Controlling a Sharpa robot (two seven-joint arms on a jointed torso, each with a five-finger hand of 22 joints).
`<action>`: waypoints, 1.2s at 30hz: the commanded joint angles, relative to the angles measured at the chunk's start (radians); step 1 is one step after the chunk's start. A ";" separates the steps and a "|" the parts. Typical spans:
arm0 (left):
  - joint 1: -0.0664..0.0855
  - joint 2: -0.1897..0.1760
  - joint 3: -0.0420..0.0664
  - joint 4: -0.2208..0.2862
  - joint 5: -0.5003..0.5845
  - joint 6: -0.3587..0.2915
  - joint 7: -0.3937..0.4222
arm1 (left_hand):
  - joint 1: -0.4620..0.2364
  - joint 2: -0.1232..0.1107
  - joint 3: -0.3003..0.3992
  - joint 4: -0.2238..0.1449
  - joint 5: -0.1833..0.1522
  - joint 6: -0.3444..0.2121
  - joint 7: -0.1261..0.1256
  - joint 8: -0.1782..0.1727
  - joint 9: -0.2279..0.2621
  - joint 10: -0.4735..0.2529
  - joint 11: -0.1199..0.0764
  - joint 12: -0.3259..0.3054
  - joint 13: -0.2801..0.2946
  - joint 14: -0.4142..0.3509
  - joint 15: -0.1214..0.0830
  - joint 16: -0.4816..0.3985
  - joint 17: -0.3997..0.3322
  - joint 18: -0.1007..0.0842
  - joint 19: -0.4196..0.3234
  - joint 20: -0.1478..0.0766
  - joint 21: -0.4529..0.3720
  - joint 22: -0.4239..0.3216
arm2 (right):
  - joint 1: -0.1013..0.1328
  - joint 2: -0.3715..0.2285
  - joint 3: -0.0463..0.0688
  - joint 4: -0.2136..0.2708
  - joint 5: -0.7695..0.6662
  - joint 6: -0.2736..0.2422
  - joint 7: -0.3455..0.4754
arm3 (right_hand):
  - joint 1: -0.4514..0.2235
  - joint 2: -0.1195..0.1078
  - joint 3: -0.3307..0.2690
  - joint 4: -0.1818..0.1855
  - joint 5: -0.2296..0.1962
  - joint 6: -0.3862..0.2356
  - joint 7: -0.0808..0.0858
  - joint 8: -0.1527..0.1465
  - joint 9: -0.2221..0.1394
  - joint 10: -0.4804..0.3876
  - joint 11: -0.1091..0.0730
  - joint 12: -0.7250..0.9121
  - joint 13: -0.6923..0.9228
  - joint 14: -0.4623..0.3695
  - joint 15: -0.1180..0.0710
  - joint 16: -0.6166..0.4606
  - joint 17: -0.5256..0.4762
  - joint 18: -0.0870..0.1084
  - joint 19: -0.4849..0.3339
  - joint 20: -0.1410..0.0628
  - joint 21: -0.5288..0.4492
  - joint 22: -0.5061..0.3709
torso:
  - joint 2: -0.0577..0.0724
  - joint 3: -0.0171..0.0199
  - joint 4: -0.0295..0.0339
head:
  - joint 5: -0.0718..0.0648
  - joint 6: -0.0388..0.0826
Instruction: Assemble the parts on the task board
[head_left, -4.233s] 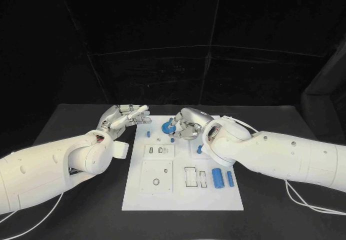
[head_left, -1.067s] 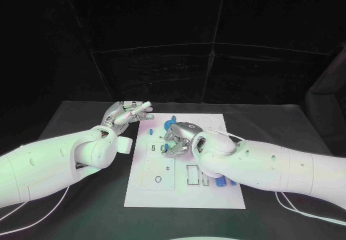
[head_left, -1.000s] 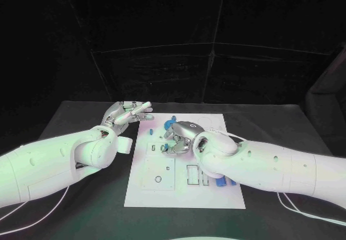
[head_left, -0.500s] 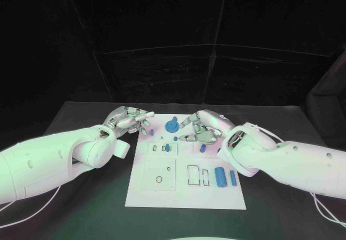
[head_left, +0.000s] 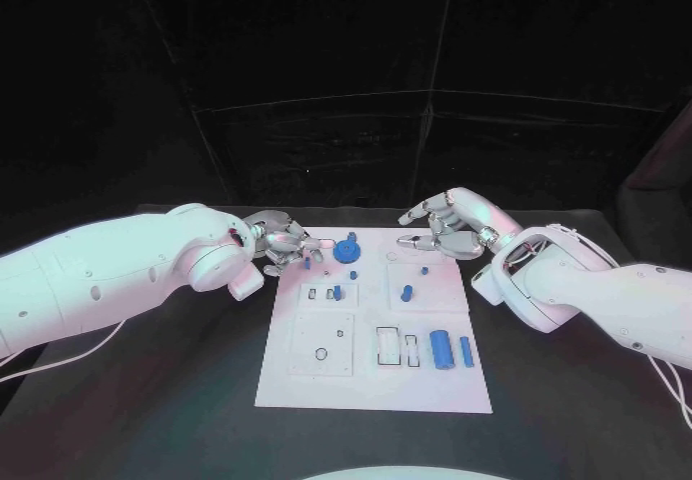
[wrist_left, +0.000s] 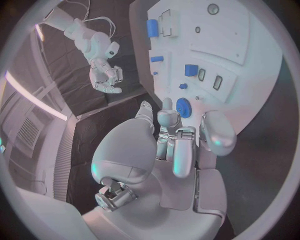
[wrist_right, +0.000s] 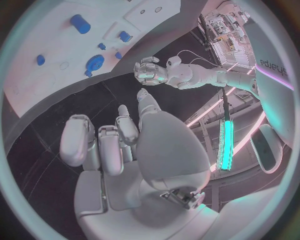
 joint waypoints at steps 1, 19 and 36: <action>0.015 0.026 -0.008 -0.011 -0.216 0.129 -0.187 | -0.011 0.003 -0.022 0.024 0.000 -0.030 -0.003 0.063 0.046 0.004 -0.008 0.050 0.049 0.101 -0.009 0.017 0.256 -0.023 0.015 -0.002 0.043 0.066 | 0.005 -0.003 0.000 -0.008 0.058 0.002 0.030 | -0.002 0.004 -0.008 0.001 -0.005 0.007 0.000 0.003 0.000 0.002 -0.005 0.003 -0.001 0.061 -0.004 -0.003 0.075 0.004 -0.001 -0.008 -0.004 -0.002 | -0.008 0.0071 -0.0022 | 0.006 -0.005; 0.036 0.199 -0.046 -0.120 -0.333 0.188 -0.301 | -0.017 -0.004 -0.073 0.068 -0.001 -0.081 -0.014 0.163 0.122 0.020 -0.012 0.110 0.103 0.102 -0.015 0.021 0.263 -0.036 0.039 -0.007 0.097 0.155 | 0.012 0.012 0.000 -0.034 0.068 0.064 -0.005 | -0.020 -0.002 -0.035 0.010 0.000 0.003 -0.002 0.010 -0.004 0.003 -0.006 0.004 -0.003 0.058 -0.006 -0.012 0.064 0.006 -0.004 -0.010 -0.011 -0.011 | -0.006 0.0063 -0.0059 | 0.016 -0.015; 0.036 0.249 -0.051 -0.167 -0.353 0.259 -0.311 | 0.000 0.000 -0.074 0.064 -0.001 -0.082 -0.019 0.193 0.143 0.023 -0.017 0.122 0.115 0.102 -0.018 0.021 0.263 -0.038 0.040 -0.010 0.105 0.167 | 0.013 0.014 0.000 -0.044 0.068 0.078 -0.028 | -0.023 -0.001 -0.041 0.012 -0.006 0.003 -0.002 0.012 -0.005 0.003 -0.007 0.004 -0.004 0.058 -0.006 -0.013 0.062 0.006 -0.005 -0.010 -0.013 -0.015 | -0.006 0.0039 -0.0032 | 0.018 -0.025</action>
